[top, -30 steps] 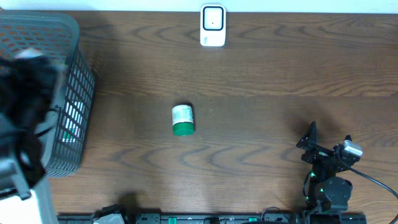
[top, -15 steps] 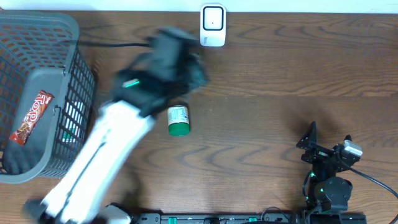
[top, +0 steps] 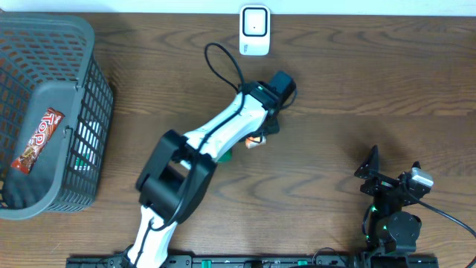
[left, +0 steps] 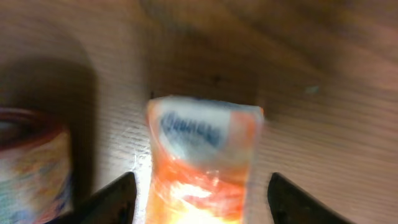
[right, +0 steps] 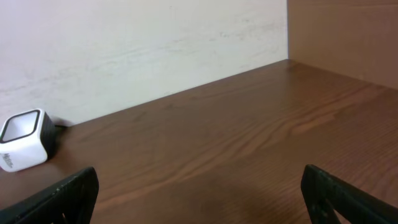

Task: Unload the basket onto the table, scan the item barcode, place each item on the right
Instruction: 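Carry the Kleenex pack out and set it beside the bottle, then reach the left gripper into the basket and grasp the red TOP bar, then carry the TOP bar out and drop it beside the Kleenex pack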

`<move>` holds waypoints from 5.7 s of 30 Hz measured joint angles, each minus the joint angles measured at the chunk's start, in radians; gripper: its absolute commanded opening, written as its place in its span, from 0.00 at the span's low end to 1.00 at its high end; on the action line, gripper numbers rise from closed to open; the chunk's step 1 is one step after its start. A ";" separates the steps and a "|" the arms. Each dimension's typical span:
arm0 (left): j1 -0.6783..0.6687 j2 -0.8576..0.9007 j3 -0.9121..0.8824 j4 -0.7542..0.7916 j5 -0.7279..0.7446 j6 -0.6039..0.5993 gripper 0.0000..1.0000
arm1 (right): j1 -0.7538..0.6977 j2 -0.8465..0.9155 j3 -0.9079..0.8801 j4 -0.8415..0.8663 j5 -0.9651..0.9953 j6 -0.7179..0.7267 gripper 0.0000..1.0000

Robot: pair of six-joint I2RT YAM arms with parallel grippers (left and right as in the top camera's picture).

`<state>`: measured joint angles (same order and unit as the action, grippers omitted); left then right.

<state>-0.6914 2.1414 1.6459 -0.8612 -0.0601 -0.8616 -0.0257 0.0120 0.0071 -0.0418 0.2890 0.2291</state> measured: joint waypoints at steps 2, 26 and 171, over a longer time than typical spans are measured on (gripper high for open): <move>-0.004 0.015 -0.003 0.002 0.000 0.017 0.87 | 0.000 0.000 0.000 0.000 0.000 0.000 0.99; 0.973 -0.812 0.358 -0.361 -0.248 0.324 0.98 | 0.000 0.000 0.000 0.000 0.000 0.000 0.99; 1.345 -0.750 0.119 -0.100 0.354 0.699 0.07 | 0.000 0.000 0.000 0.000 0.000 0.000 0.99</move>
<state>0.6537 1.3911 1.7649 -0.9607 0.2943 -0.1623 -0.0257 0.0120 0.0071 -0.0418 0.2890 0.2291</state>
